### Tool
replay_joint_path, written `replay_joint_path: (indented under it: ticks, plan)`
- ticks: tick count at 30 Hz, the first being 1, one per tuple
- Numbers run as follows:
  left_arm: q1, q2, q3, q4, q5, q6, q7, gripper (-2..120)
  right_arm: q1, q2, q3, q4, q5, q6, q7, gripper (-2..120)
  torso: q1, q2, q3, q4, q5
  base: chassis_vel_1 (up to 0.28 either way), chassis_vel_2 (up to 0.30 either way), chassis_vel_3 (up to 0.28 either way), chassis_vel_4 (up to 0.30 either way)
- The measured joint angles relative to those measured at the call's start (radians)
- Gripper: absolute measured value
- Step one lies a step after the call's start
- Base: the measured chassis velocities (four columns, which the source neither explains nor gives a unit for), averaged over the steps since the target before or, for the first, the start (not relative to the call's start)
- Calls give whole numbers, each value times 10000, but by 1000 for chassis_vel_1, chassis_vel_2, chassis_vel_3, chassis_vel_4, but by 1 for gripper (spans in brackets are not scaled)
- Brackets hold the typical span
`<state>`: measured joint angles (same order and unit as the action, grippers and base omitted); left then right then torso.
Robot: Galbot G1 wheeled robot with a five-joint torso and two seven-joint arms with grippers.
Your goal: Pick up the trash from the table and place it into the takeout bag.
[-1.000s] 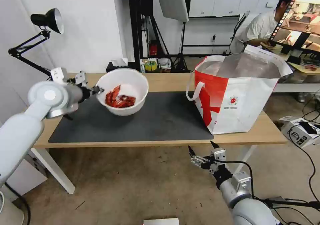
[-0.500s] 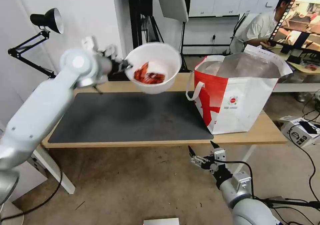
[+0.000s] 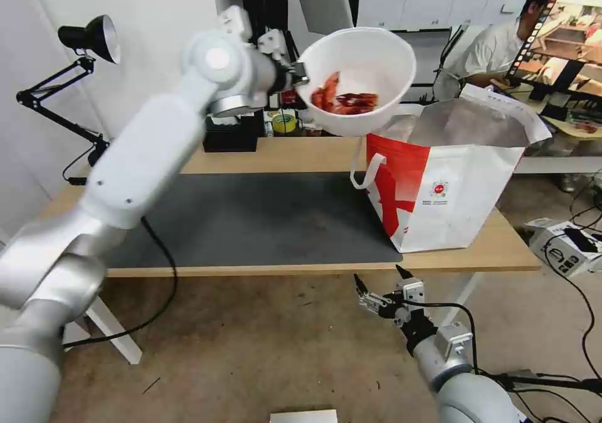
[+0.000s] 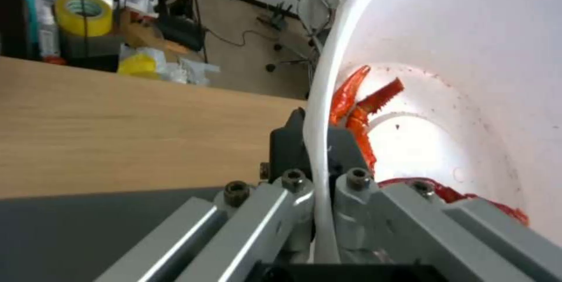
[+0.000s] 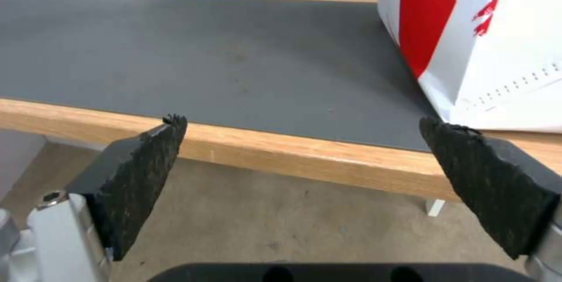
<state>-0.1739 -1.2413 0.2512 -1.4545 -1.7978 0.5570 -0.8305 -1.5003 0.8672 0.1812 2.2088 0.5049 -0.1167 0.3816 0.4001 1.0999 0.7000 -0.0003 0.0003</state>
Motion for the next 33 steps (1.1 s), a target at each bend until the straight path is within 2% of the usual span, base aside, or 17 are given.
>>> replay_joint_path:
  ticks: [1, 4, 10, 15, 21, 27, 29, 33]
  plan:
    - [0, 0, 0, 0, 0, 0, 0, 0, 0, 0, 0, 0, 0, 0, 0, 100, 0, 0, 0, 0, 0, 0, 0, 0, 0]
    - [-229, -596, 119, 564, 99, -116, -16, 0, 0, 0, 0, 0, 0, 0, 0, 100, 0, 0, 0, 2, -1, 0, 0, 0, 0]
    - [-374, -1087, 327, 1040, 254, -264, -10, 0, 0, 0, 0, 0, 0, 0, -1, 100, 0, 0, 0, 3, -2, 0, 0, 0, 0]
    - [-383, -1600, 494, 1345, 549, -681, 0, 0, 0, 0, 0, 0, 0, 0, -1, 100, -1, 2, 0, 4, -3, 0, 0, 0, 0]
    - [-383, -2628, 770, 2014, 1241, -1383, 2, 0, 0, 0, 0, 0, 0, 0, -1, 100, 0, 2, 0, 2, -1, 0, 0, 0, 0]
    - [-378, -3080, 1089, 2412, 1864, -1797, -18, 0, 0, 0, 0, 1, 0, 0, 0, 100, 0, 1, -1, 2, -1, 0, 0, 0, 0]
    - [-301, -3301, 1357, 2650, 2445, -2052, -25, 0, 0, 0, 0, 0, 0, 0, -1, 100, -1, 1, 0, 2, -2, 0, 0, 0, 0]
    - [-255, -3397, 1505, 2766, 2778, -2147, -26, 0, 0, 0, 0, 1, 0, 0, -1, 100, -1, 1, 0, 3, -2, 0, 0, 0, 0]
